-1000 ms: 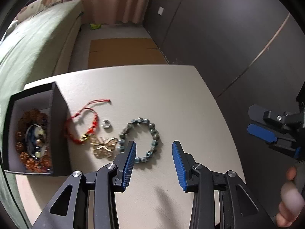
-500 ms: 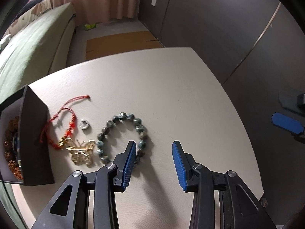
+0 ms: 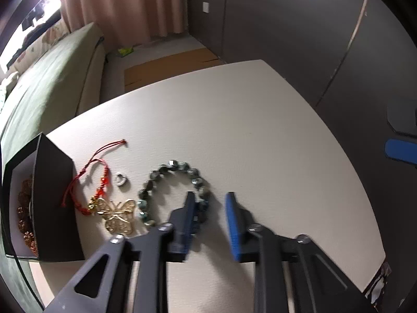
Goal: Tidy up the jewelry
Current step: 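Grasp the grey stone bead bracelet with the left gripper and lift it over the box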
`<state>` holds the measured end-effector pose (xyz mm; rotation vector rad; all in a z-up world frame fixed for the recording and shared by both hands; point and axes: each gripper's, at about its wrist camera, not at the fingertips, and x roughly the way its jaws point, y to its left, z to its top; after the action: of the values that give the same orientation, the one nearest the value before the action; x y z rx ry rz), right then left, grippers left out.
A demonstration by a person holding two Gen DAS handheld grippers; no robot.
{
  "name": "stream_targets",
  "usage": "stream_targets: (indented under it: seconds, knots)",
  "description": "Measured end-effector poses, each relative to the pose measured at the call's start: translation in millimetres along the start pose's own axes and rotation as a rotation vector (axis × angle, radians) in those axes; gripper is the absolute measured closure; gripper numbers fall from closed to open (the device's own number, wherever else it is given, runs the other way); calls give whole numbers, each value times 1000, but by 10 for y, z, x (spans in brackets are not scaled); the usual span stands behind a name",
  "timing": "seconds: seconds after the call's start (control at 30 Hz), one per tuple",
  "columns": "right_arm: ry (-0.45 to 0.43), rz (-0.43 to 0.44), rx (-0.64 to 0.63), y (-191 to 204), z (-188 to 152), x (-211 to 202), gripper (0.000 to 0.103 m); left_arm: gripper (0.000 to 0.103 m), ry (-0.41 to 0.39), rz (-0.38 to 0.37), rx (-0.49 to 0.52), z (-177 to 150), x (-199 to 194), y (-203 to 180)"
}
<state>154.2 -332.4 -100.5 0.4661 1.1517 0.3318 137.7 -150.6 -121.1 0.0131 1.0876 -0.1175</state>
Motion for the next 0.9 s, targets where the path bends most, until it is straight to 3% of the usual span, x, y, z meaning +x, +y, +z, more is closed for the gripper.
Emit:
stream_targets:
  seconds: [0.03, 0.27, 0.63, 0.9]
  knots:
    - [2, 1, -6, 8, -2, 8, 33, 93, 4, -10, -27, 13, 2, 63]
    - [23, -16, -20, 41, -8, 116, 33, 93, -18, -151, -141, 47, -231, 362]
    - [58, 4, -125, 404, -135, 336, 33, 93, -136, -236, -265, 116, -815, 844]
    - [92, 21, -178, 711, -223, 580, 33, 93, -210, -248, -329, 95, -1153, 1193]
